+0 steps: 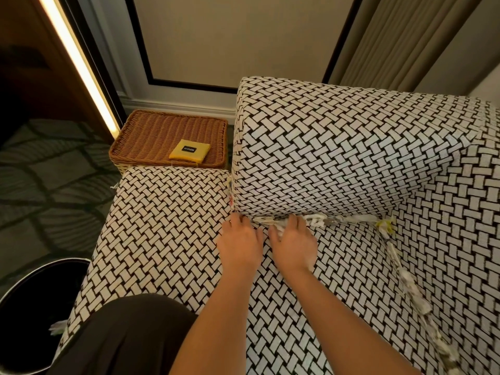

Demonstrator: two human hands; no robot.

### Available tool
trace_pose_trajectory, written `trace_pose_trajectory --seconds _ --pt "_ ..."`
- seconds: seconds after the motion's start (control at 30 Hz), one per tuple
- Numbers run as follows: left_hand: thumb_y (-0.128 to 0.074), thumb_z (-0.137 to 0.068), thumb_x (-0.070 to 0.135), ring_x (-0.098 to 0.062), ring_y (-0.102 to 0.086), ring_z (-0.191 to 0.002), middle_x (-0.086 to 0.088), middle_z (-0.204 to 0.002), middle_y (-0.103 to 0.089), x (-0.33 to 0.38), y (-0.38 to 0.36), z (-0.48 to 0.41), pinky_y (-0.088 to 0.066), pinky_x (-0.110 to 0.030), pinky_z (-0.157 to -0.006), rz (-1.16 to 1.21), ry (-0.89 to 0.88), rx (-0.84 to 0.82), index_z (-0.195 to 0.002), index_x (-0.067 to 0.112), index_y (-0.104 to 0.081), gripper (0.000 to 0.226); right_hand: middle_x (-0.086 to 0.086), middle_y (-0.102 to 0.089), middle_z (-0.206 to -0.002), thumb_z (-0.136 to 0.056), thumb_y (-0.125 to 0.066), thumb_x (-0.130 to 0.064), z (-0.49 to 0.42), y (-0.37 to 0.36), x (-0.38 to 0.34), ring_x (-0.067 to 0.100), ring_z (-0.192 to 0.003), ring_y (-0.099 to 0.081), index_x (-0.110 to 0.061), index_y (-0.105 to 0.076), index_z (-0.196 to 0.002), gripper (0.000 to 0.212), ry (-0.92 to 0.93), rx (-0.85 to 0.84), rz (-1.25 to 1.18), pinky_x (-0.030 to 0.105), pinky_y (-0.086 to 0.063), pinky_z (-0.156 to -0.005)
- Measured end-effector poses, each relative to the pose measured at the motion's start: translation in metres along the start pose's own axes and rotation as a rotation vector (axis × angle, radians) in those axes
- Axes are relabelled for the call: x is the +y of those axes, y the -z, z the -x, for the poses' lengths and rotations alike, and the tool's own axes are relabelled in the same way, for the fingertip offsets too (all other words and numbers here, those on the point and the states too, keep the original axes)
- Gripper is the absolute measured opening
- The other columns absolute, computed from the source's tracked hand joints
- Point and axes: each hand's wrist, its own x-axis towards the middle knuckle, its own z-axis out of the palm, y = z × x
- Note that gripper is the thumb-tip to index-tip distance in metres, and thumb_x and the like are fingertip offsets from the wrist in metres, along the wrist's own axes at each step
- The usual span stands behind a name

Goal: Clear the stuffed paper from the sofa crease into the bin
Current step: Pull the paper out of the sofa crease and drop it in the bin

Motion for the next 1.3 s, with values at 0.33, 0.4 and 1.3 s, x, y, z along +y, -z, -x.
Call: trace_pose_trajectory --seconds 0.33,0.4,1.3 --pt "-0.038 -0.092 0.046 -0.021 -0.04 -0.117 -0.002 -0.119 -0.048 -0.003 -0.009 -0.025 -0.025 -0.038 -0.102 -0.05 0.0 -0.025 -0.105 0.019 -0.06 0.038 0.007 -0.056 -0.116 -0.096 -0.033 -0.043 -0.028 -0.003 0.005 0.023 -0.108 -0.049 -0.016 -0.06 -0.112 0.042 0.14 -0.063 0.082 0.036 -0.034 -0.088" --pt "-0.041 -0.091 0.045 -0.02 -0.04 -0.116 -0.001 -0.117 -0.05 -0.003 -0.009 -0.028 -0.025 -0.036 -0.101 -0.019 0.019 -0.02 -0.101 0.02 -0.062 0.035 0.005 -0.06 -0.114 -0.096 -0.034 -0.041 -0.03 -0.004 0.004 0.022 -0.107 -0.051 -0.016 -0.061 -0.11 0.039 0.122 -0.048 0.049 0.036 -0.034 -0.088" --pt "-0.042 -0.095 0.025 -0.013 -0.044 -0.057 -0.002 -0.068 -0.055 0.013 -0.01 0.023 -0.039 -0.03 -0.051 0.802 0.156 0.026 -0.083 0.014 -0.051 0.019 -0.007 -0.052 -0.057 -0.092 -0.047 -0.04 0.027 0.008 0.021 0.007 -0.048 -0.044 -0.023 -0.052 -0.121 0.034 0.021 0.008 -0.769 0.026 -0.041 -0.048"
